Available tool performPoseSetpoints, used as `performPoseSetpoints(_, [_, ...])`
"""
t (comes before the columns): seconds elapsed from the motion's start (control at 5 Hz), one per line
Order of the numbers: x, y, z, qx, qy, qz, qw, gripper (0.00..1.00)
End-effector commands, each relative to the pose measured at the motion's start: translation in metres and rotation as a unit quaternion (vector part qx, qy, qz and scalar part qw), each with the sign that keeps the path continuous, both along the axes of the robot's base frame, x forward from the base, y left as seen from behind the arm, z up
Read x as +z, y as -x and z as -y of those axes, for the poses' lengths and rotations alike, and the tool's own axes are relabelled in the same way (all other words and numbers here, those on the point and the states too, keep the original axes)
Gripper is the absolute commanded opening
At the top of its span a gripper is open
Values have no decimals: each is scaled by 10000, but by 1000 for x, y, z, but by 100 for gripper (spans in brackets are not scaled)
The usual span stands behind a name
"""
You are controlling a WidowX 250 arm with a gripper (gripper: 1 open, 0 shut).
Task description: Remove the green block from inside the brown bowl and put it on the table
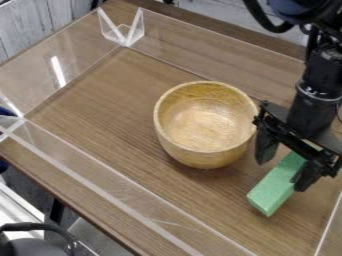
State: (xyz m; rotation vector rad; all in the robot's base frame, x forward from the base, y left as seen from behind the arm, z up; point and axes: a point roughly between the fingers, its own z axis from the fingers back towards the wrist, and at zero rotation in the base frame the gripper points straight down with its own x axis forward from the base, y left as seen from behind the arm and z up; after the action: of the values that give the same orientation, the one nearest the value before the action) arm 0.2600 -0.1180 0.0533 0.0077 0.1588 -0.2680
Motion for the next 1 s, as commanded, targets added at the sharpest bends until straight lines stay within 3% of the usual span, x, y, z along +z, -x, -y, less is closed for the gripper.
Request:
performPoseSetpoints(0.0, [37, -14, 3, 44, 237, 588, 9980, 100])
performPoseSetpoints(0.8, [48, -13, -1, 84, 279, 671, 9973, 100])
